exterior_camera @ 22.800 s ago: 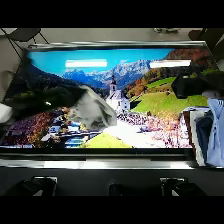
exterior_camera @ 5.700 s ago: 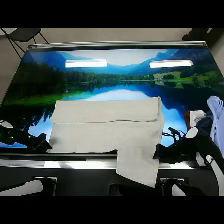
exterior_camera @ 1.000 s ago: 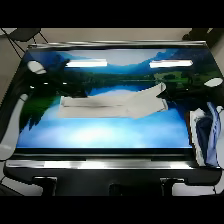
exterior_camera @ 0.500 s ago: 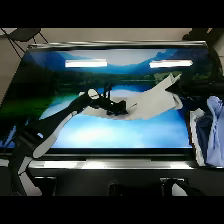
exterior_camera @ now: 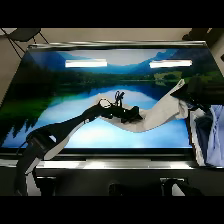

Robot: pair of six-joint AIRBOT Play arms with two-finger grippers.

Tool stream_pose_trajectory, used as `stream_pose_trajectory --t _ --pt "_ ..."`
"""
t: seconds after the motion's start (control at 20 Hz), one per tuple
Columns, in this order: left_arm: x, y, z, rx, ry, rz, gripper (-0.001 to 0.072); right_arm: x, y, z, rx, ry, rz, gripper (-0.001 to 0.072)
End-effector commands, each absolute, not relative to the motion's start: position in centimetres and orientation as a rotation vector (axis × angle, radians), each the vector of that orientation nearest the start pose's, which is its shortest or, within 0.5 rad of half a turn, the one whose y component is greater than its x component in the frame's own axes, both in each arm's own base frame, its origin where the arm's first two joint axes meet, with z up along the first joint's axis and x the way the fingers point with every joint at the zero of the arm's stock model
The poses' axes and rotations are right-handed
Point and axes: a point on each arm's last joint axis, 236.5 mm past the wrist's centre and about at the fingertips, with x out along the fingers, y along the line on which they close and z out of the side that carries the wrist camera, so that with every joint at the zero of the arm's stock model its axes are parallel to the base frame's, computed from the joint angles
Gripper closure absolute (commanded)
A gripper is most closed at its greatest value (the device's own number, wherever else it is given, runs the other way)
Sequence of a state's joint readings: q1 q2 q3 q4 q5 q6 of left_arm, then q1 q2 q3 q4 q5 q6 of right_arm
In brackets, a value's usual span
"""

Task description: Fold the shirts.

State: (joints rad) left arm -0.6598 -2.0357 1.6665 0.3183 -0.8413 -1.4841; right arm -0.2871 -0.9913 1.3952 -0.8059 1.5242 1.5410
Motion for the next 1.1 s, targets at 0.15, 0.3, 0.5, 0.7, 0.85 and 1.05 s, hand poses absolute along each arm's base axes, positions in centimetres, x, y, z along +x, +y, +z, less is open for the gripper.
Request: stream_pose_trajectory --t 0.15,0.3,0.5,0.7,0.85,1.05 --pt "46.7 -32.8 4.6 -0.411 1.104 -0.658 0.0685 36.6 13.6 20.2 0.546 0.987 0.575 0.0669" --pt "49.6 -21.4 14.6 -0.342 0.864 -0.501 0.0684 40.3 21.8 15.9 0.571 1.023 0.660 0.0669" --pt "47.6 -12.0 26.9 -0.372 0.588 -0.382 0.0683 42.6 31.7 7.3 0.737 1.153 0.715 0.0667" --pt "43.3 -9.9 34.0 -0.354 0.429 -0.365 0.0683 43.5 36.9 0.0 0.943 1.260 0.676 0.0665" --pt "41.6 -10.2 34.8 -0.335 0.428 -0.384 0.0683 44.3 37.8 -0.7 1.048 1.254 0.671 0.0067" --pt "41.4 -10.4 33.4 -0.302 0.468 -0.393 0.0683 46.8 33.8 4.5 1.017 1.109 0.737 0.0020"
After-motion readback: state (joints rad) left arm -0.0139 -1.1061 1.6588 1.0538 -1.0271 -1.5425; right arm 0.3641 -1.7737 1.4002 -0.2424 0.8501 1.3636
